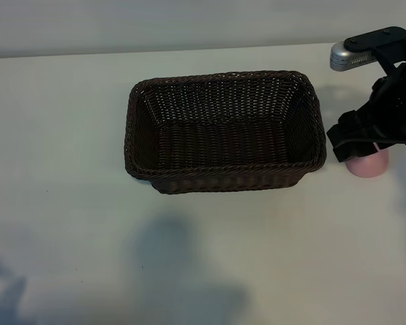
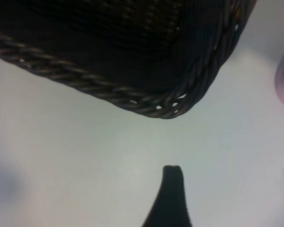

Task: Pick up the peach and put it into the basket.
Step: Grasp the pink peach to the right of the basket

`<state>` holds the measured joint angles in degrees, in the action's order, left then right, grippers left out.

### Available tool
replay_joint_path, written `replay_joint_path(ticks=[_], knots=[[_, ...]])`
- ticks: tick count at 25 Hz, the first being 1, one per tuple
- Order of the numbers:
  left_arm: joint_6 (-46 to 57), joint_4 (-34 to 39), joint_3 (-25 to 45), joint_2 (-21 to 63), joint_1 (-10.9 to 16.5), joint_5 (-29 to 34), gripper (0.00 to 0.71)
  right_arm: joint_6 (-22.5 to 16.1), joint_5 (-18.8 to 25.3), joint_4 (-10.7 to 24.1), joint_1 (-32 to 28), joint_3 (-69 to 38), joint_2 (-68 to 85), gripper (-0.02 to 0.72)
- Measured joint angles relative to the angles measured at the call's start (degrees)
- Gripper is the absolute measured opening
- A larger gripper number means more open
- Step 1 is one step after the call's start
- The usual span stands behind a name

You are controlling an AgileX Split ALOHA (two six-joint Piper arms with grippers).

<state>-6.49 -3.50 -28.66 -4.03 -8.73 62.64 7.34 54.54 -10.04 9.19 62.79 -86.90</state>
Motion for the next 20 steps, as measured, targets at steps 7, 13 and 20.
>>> replay_joint_path(ticks=[7, 13, 20], knots=[[0.25, 0.07, 0.00, 4.55, 0.00, 0.07, 0.595, -6.84, -2.13, 8.10, 0.00, 0.00, -0.60, 0.595], [0.25, 0.14, 0.00, 4.55, 1.58, 0.07, 0.594, -10.30, -6.24, 10.55, 0.00, 0.00, -4.28, 0.595], [0.43, 0.14, 0.00, 4.55, 5.16, 0.07, 0.594, -16.51, -11.51, 13.52, -1.91, 0.00, -8.45, 0.595]])
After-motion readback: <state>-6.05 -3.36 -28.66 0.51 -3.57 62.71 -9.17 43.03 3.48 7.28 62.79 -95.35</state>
